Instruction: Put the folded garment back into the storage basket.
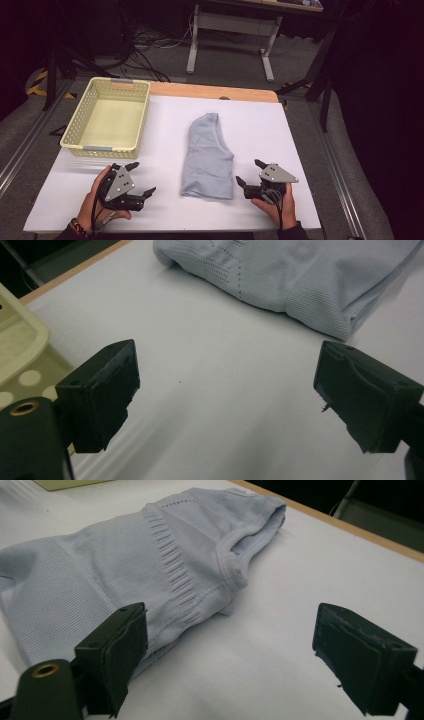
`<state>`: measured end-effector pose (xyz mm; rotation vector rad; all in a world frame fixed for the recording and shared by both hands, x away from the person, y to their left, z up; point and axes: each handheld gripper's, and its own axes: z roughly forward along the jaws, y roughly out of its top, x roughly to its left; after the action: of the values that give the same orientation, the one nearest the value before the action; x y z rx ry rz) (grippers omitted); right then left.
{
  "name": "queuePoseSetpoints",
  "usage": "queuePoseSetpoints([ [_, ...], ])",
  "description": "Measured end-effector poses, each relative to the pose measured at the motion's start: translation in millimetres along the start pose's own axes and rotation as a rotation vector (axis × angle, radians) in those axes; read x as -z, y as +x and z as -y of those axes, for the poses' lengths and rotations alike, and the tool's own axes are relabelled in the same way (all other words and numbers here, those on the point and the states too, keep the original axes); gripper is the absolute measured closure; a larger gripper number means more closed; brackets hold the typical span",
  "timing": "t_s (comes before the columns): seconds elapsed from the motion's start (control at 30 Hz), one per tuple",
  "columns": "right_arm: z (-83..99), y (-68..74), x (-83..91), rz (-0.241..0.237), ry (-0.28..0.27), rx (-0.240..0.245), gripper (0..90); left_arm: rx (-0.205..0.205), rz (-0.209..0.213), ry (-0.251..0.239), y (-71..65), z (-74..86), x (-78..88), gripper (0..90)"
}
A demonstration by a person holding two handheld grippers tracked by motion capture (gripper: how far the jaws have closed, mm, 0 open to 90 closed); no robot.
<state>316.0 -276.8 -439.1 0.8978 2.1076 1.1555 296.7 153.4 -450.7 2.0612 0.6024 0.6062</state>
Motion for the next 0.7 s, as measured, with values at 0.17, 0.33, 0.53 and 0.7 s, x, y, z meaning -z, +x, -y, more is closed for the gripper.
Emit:
queuePoseSetpoints([
  [0.17,-0.9,-1.0,-2.1,0.008,0.015,-0.027,15.3,0.016,0.026,-0.004,-2.5,-5.2,-5.7,12.0],
  [0.33,-8.4,-1.5,-10.4,-0.032,0.022,-0.063,15.0,0.030,0.048,-0.012,-3.7,-17.5,-16.0,12.1],
  [0.53,-20.1,3.9,-26.2,-0.085,0.042,-0.079,14.4,0.091,0.083,-0.028,1.0,-37.7,-35.1,12.5],
  [0.7,-29.3,1.6,-47.4,-0.140,0.069,-0.153,12.0,0.129,0.120,-0.004,2.1,-51.7,-60.0,13.0],
])
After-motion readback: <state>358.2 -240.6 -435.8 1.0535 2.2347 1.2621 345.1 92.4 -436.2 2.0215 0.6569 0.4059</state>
